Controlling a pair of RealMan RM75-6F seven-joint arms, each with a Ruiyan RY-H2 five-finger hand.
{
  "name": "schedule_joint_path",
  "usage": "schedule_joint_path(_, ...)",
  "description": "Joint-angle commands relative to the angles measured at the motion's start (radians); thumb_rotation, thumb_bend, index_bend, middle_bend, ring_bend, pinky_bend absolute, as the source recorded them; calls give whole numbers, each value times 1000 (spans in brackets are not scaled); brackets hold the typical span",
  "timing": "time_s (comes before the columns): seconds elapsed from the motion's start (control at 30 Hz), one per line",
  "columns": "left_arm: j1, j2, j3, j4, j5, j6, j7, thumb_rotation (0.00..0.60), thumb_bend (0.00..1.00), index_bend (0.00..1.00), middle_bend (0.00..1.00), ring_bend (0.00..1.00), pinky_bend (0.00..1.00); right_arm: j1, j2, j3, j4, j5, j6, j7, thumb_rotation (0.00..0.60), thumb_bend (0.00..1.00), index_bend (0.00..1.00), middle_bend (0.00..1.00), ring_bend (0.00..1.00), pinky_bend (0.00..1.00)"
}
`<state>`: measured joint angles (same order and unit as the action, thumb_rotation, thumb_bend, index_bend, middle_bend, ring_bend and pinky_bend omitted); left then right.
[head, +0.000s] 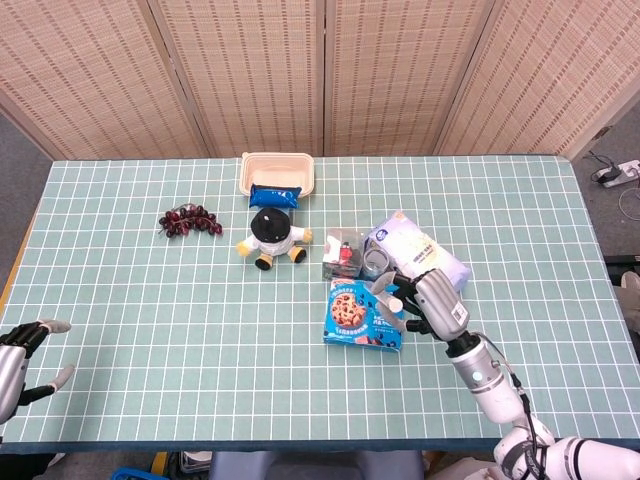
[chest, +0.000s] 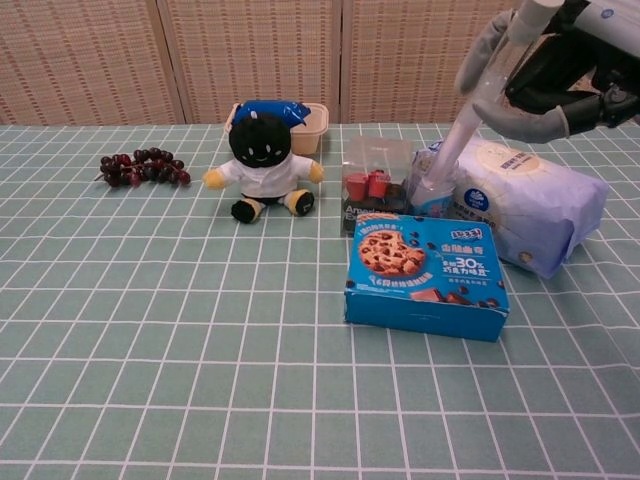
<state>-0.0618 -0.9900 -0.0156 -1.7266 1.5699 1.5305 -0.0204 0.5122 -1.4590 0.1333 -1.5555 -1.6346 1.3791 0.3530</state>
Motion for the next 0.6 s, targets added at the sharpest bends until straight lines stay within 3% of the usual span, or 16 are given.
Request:
schedule_joint_path(0.03,0,0,0,0,0,-1,0,600,243,411,348,325,441,0,31,-9,-57,10,-14,189,600,603,789,1000,1000,1000)
schedule_joint_path(0.23,-1,-1,0,1,-1,-2,2,600,243,411,348,325,441,7,95,-19,-137,33,-58,429,600,604,789,1000,1000,1000)
schedule_joint_path(0.33,-1,-1,0,2,-1,-3,0,600,243,408,348,325,441,9,110,-21,-136,35,-71,443,600,604,789,1000,1000,1000)
schedule_joint_path(0.47,-2,-2,0,4,-1,-4,-1,600,243,397,348,325,441,8,100,-24,-96,29,-72,317,600,606,788,1000,1000,1000)
schedule_joint_path(0.6,-2,-2,-1,3,-3,-4,-1,600,243,397,348,325,441,0,56,-20,-35,25,-52,68,600,611,789,1000,1000,1000)
